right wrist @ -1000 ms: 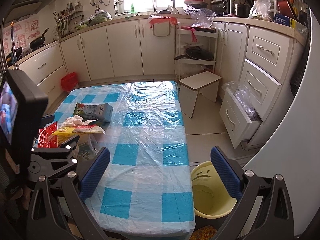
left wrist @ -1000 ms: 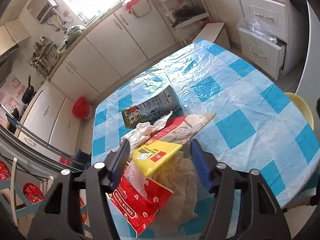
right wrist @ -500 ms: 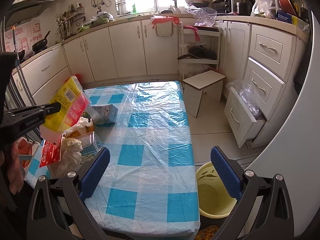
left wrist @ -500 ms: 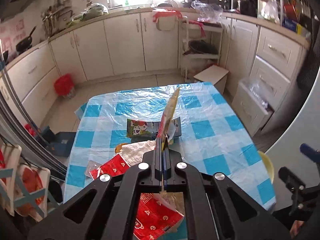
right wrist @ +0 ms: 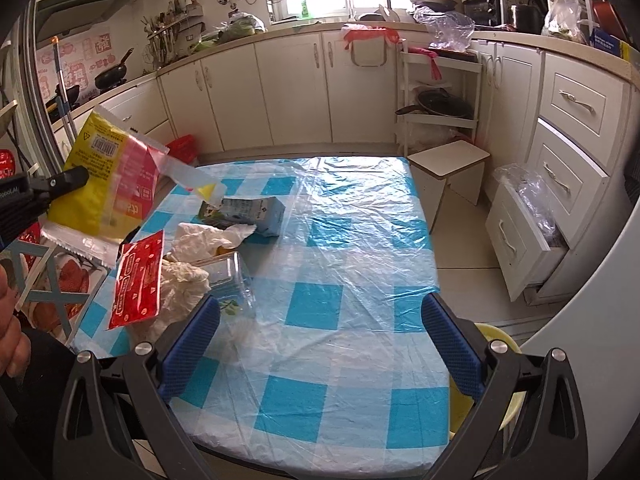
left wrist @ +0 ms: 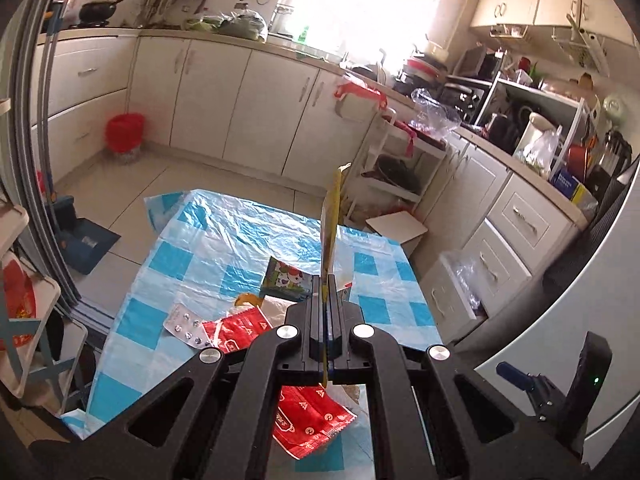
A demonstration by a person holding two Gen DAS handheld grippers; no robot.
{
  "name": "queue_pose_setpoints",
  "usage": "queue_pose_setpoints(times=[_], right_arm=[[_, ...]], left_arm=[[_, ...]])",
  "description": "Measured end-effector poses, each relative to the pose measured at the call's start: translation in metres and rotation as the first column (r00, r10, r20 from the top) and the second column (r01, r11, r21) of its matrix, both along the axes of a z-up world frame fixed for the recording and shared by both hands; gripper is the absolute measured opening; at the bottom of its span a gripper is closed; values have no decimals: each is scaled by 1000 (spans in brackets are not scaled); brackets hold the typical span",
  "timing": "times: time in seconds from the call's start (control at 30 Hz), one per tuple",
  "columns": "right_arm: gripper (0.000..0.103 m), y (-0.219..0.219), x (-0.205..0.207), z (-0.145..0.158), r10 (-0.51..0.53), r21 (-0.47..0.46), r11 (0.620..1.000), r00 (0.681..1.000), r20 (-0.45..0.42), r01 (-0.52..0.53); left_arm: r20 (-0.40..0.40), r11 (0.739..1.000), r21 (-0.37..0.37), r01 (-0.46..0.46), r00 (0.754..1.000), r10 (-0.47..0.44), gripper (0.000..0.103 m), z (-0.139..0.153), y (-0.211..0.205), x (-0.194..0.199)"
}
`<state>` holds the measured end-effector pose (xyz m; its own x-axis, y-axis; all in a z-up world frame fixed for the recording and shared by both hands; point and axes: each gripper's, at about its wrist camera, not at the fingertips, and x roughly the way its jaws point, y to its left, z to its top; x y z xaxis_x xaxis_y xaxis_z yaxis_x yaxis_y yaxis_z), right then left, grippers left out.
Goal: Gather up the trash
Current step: 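Grasp the red wrapper with the right tool while the left tool holds the yellow bag, then carry the yellow bag and red wrapper over the yellow bucket with both tools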
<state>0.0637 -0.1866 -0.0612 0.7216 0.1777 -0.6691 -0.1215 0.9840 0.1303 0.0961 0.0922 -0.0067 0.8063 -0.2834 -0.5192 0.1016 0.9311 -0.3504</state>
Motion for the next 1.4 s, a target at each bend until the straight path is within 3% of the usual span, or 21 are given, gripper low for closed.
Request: queue_pose_setpoints(times=[0.17, 0.3, 0.47, 0.63, 0.73, 0.8, 0.87, 0.9, 0.97, 1.07, 1.13, 1.23, 1.4], right_arm=[[97, 41, -7, 7, 160, -11, 987, 985, 57, -160], [97, 94, -21, 10, 320, -127, 943, 941, 108, -306], [97, 162, -39, -11, 471, -423, 821, 874, 121, -384], [96, 196, -44, -42, 534, -645, 687, 834, 137, -334], [81, 206, -40, -55, 548, -708, 631, 828, 118, -317], [72, 206, -36, -60, 536, -721, 621, 838, 104, -307], [55, 205, -32, -60, 523, -709, 632, 847, 93, -313], [50, 204, -29, -59, 518, -690, 648, 851, 90, -322], [16, 197, -20, -52, 499, -611, 707, 863, 76, -355], [3, 167, -4, -31, 457, -317, 853, 887, 70, -415], [2, 136, 11, -16, 421, -56, 907, 904, 76, -418], [1, 98, 22, -3, 372, 186, 904, 923, 96, -384], [1, 63, 30, 5, 315, 404, 853, 944, 101, -329]], left_arm=[[43, 996, -12, -91, 995, 92, 1, 4, 26, -10], [48, 989, -39, -141, 989, 143, 1, 3, 51, -14], [66, 981, -45, -188, 979, 191, 1, 2, 80, -23], [69, 974, -85, -212, 973, 218, 1, -1, 113, -34], [63, 969, -112, -221, 971, 229, 1, -5, 129, -38], [61, 967, -122, -224, 971, 233, 1, -8, 135, -40], [61, 966, -128, -224, 970, 233, 1, -10, 140, -40], [60, 966, -129, -225, 970, 234, 1, -11, 141, -40], [54, 966, -133, -224, 971, 232, 1, -14, 143, -40], [45, 967, -132, -220, 973, 227, 1, -18, 142, -38], [44, 969, -124, -214, 974, 221, 1, -20, 139, -36], [40, 973, -107, -203, 977, 208, 1, -25, 132, -33], [34, 980, -90, -177, 983, 181, 1, -30, 118, -29]])
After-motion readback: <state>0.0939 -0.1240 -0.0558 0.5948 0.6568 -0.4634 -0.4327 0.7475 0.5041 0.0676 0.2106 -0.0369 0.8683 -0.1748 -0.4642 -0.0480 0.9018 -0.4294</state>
